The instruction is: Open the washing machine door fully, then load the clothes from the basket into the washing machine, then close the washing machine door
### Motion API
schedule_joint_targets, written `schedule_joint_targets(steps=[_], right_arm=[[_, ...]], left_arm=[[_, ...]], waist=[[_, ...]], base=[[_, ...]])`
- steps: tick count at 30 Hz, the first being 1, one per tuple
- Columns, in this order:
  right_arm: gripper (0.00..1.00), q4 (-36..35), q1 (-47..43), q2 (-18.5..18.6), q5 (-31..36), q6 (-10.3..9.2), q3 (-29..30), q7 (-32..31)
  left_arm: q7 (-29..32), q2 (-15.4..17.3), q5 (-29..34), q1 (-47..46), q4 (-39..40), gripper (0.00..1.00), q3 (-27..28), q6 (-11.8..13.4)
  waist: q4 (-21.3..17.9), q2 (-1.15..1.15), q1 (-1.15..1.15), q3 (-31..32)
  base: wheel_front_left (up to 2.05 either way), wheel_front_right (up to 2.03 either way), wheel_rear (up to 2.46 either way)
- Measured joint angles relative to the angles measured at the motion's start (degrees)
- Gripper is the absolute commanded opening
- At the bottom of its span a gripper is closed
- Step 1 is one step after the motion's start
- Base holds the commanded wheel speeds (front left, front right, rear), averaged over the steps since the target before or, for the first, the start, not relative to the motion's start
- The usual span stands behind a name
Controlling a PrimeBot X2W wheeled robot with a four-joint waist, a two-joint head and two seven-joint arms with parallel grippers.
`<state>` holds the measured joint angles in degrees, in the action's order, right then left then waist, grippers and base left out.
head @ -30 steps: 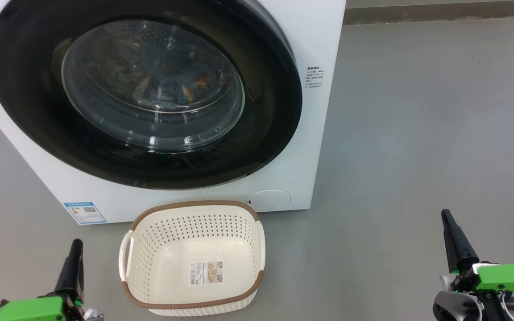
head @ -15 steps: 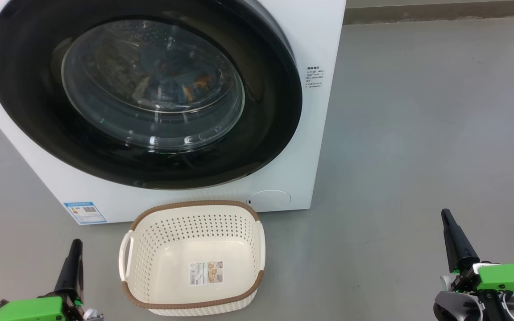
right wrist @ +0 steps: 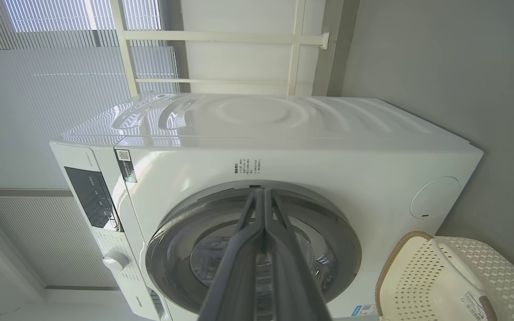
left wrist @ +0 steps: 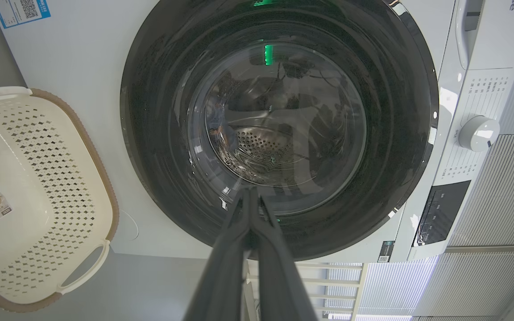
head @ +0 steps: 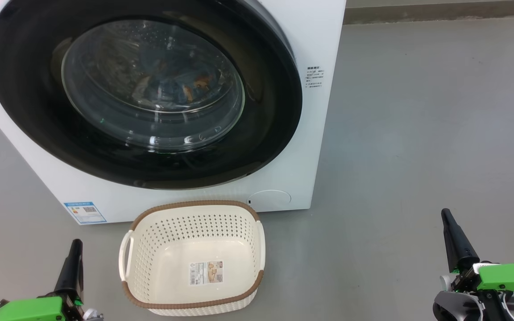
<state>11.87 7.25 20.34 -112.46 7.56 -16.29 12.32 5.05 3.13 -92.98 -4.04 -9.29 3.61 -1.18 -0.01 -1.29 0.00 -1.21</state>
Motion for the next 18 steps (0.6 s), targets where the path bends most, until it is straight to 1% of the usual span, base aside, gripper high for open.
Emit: schedule_joint_targets(steps=[3,18], right_arm=[[0.0,-0.1,0.0,0.2,-1.0,-0.01,-0.2,0.4],[0.0,-0.4,0.0,1.0,-1.5,-0.01,-1.4,1.0]], left_arm=[[0.0,0.0,0.0,0.0,0.0,0.0,0.0,0.0],[0.0,-0.1,0.0,0.0,0.0,0.0,0.0,0.0]], waist=[[0.0,0.0,0.0,0.0],[0.0,0.0,0.0,0.0]], base=[[0.0,0.0,0.0],[0.0,0.0,0.0]])
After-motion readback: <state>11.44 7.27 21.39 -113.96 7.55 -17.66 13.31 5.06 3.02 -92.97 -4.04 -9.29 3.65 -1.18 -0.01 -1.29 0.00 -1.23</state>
